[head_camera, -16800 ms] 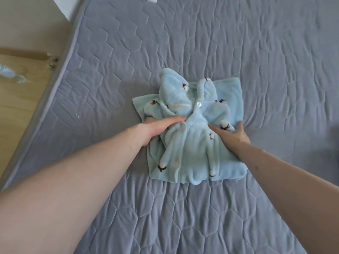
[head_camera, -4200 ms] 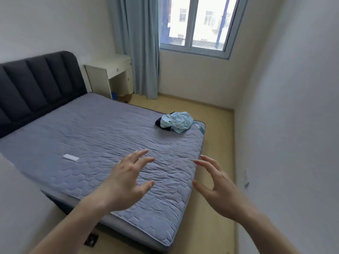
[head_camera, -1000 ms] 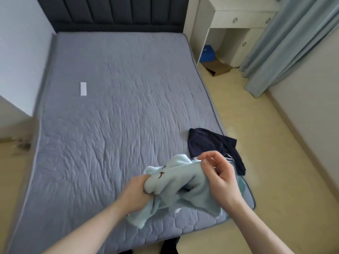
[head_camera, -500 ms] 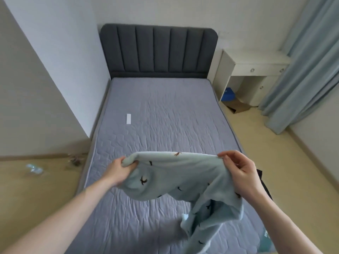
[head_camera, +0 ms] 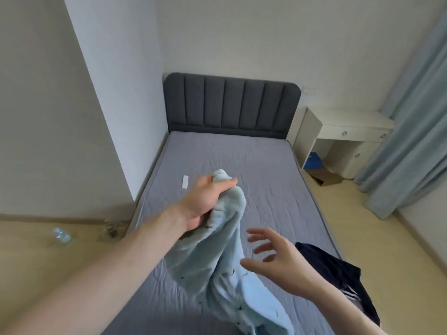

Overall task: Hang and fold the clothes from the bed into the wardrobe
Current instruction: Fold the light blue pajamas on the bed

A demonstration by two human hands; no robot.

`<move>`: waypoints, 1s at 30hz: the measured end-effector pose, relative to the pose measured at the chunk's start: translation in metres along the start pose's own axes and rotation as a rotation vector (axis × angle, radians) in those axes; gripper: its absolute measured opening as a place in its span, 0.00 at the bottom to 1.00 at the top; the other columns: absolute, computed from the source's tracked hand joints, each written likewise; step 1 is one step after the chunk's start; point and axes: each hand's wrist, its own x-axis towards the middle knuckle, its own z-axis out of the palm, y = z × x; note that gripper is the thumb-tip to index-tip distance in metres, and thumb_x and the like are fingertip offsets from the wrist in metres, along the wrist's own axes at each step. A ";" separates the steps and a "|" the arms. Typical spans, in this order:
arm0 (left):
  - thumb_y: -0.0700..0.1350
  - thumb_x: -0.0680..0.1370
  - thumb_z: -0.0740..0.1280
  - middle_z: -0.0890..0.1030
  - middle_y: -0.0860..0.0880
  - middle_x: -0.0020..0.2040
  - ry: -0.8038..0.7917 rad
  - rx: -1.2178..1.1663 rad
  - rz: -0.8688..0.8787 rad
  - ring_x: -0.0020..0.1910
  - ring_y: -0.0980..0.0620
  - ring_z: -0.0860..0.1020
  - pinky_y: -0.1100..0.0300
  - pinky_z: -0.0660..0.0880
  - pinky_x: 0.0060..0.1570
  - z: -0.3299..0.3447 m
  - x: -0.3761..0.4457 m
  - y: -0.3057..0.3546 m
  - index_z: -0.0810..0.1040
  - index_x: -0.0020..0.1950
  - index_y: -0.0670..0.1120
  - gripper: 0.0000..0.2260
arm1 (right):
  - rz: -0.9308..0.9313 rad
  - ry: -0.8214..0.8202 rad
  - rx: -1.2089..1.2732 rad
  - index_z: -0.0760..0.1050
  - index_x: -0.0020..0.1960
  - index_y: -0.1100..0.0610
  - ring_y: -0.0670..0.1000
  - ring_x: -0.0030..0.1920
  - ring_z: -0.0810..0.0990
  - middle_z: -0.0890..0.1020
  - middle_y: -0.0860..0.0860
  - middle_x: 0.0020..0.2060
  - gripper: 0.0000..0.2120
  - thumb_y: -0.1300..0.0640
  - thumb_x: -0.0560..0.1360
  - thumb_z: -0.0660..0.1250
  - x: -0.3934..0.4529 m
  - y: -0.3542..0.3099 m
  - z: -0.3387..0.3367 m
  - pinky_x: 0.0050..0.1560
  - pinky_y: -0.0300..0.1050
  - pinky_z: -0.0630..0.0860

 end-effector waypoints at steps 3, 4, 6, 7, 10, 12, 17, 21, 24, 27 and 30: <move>0.50 0.79 0.73 0.79 0.47 0.36 -0.060 0.029 0.070 0.41 0.49 0.79 0.52 0.76 0.46 0.019 0.000 0.005 0.77 0.32 0.51 0.16 | -0.047 0.007 0.144 0.68 0.60 0.26 0.28 0.56 0.75 0.76 0.25 0.57 0.33 0.25 0.58 0.76 0.006 -0.034 0.024 0.45 0.27 0.76; 0.49 0.79 0.73 0.80 0.47 0.35 -0.102 0.029 0.101 0.40 0.50 0.80 0.54 0.77 0.45 0.020 -0.001 0.006 0.77 0.31 0.52 0.16 | -0.045 0.030 0.220 0.69 0.60 0.28 0.28 0.55 0.76 0.78 0.26 0.56 0.33 0.27 0.59 0.77 0.011 -0.041 0.029 0.44 0.27 0.77; 0.48 0.79 0.73 0.83 0.46 0.37 -0.176 0.037 0.149 0.42 0.51 0.83 0.59 0.79 0.44 0.020 -0.001 0.009 0.78 0.32 0.52 0.15 | -0.007 0.094 0.325 0.74 0.58 0.35 0.34 0.51 0.82 0.83 0.33 0.50 0.25 0.35 0.64 0.78 0.021 -0.047 0.038 0.44 0.30 0.80; 0.48 0.79 0.74 0.84 0.46 0.38 -0.175 0.049 0.168 0.44 0.52 0.84 0.61 0.80 0.44 0.018 -0.001 0.009 0.79 0.34 0.50 0.13 | 0.015 0.135 0.322 0.77 0.53 0.42 0.38 0.45 0.83 0.85 0.37 0.44 0.16 0.42 0.67 0.76 0.025 -0.049 0.040 0.42 0.32 0.80; 0.47 0.74 0.78 0.85 0.54 0.42 -0.048 0.211 0.270 0.45 0.56 0.84 0.60 0.80 0.46 -0.008 0.002 0.001 0.79 0.42 0.47 0.09 | 0.025 0.190 0.248 0.69 0.36 0.56 0.45 0.31 0.71 0.74 0.43 0.27 0.07 0.61 0.71 0.64 0.033 -0.045 0.036 0.30 0.39 0.69; 0.53 0.68 0.80 0.84 0.57 0.53 0.066 0.464 0.309 0.54 0.58 0.82 0.55 0.79 0.58 -0.036 0.004 -0.014 0.80 0.54 0.51 0.18 | 0.001 0.193 0.212 0.68 0.35 0.57 0.46 0.32 0.70 0.73 0.44 0.28 0.09 0.64 0.73 0.62 0.035 -0.043 0.026 0.32 0.43 0.67; 0.66 0.58 0.79 0.70 0.47 0.71 0.309 1.164 0.268 0.70 0.46 0.69 0.50 0.68 0.71 -0.074 0.003 -0.083 0.65 0.75 0.46 0.52 | -0.101 0.121 0.076 0.76 0.42 0.58 0.44 0.35 0.76 0.81 0.49 0.35 0.07 0.60 0.77 0.63 0.040 -0.053 0.006 0.35 0.43 0.73; 0.45 0.69 0.78 0.77 0.49 0.56 0.405 1.246 0.450 0.53 0.45 0.78 0.53 0.77 0.52 -0.095 0.006 -0.116 0.73 0.62 0.47 0.24 | -0.115 0.139 -0.078 0.75 0.42 0.61 0.47 0.34 0.73 0.80 0.52 0.35 0.06 0.63 0.76 0.60 0.041 -0.053 -0.004 0.34 0.49 0.70; 0.34 0.65 0.73 0.70 0.53 0.40 0.445 1.377 0.425 0.33 0.50 0.70 0.58 0.64 0.29 -0.121 0.000 -0.126 0.65 0.45 0.51 0.21 | -0.083 0.196 -0.123 0.74 0.42 0.61 0.54 0.35 0.75 0.81 0.57 0.37 0.07 0.66 0.73 0.59 0.037 -0.043 -0.018 0.36 0.54 0.71; 0.35 0.64 0.68 0.69 0.53 0.44 0.440 1.408 0.163 0.35 0.49 0.70 0.56 0.62 0.30 -0.150 -0.002 -0.134 0.62 0.47 0.51 0.20 | -0.027 0.160 -0.211 0.75 0.40 0.55 0.55 0.37 0.78 0.81 0.52 0.34 0.09 0.64 0.69 0.58 0.032 -0.030 -0.027 0.36 0.54 0.73; 0.36 0.68 0.63 0.72 0.59 0.50 0.305 1.311 0.048 0.43 0.52 0.75 0.58 0.66 0.34 -0.163 0.008 -0.136 0.73 0.46 0.55 0.14 | 0.058 0.094 -0.338 0.74 0.41 0.54 0.55 0.38 0.78 0.81 0.51 0.34 0.10 0.64 0.67 0.57 0.032 -0.010 -0.027 0.33 0.48 0.71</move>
